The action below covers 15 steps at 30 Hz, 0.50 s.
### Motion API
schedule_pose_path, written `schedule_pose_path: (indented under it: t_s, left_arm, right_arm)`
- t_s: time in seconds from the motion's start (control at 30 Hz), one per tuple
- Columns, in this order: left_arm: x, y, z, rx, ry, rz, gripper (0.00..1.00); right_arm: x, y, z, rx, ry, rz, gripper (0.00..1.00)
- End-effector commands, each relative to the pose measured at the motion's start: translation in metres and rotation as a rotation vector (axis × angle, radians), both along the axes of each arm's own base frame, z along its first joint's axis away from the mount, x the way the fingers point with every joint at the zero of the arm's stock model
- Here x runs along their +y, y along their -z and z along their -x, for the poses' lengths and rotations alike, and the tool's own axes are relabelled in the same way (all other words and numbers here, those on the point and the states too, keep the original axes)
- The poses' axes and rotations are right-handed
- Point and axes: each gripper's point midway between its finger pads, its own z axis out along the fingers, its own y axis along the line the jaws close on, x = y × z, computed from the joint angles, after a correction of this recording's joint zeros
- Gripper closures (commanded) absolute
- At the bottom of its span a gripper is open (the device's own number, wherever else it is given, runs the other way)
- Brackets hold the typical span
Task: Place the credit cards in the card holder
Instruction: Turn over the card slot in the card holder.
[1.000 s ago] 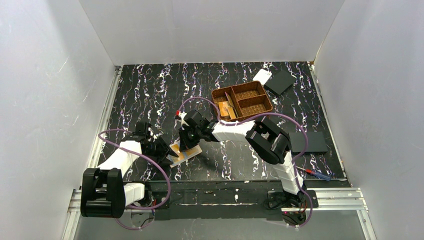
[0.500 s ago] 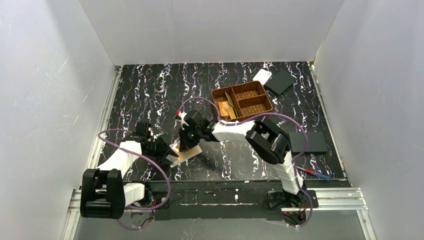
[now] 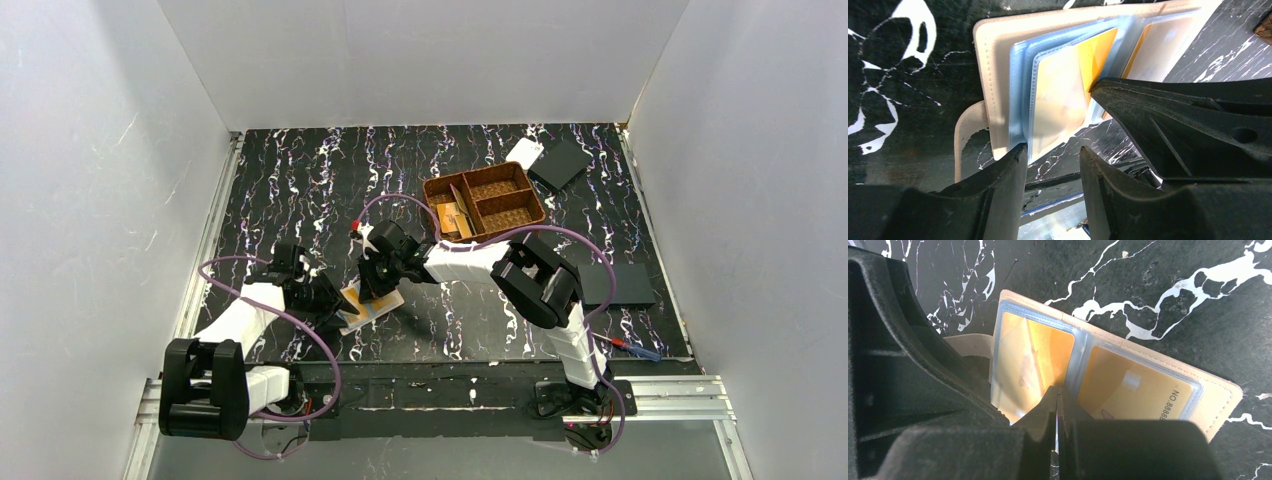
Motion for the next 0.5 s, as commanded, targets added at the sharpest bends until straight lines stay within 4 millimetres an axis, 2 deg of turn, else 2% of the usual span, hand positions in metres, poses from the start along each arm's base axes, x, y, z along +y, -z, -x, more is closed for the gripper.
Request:
schedule_pose_path:
  t_s: [0.0,0.27,0.47]
  left_arm:
    - [-0.007,-0.013,-0.005,-0.049,0.017,0.031,0.6]
    - [-0.011,-0.029,-0.016,-0.107,0.037,0.031,0.6]
    - [-0.015,-0.035,-0.023,-0.131,0.068,0.024,0.59]
  right_arm:
    - [-0.008,0.022,0.009,0.03,-0.012,0.053,0.99]
    - [-0.007,0.018,0.01,0.032,-0.014,0.041,0.99]
    - [0.0,0.002,0.013,0.066,-0.007,-0.01,0.97]
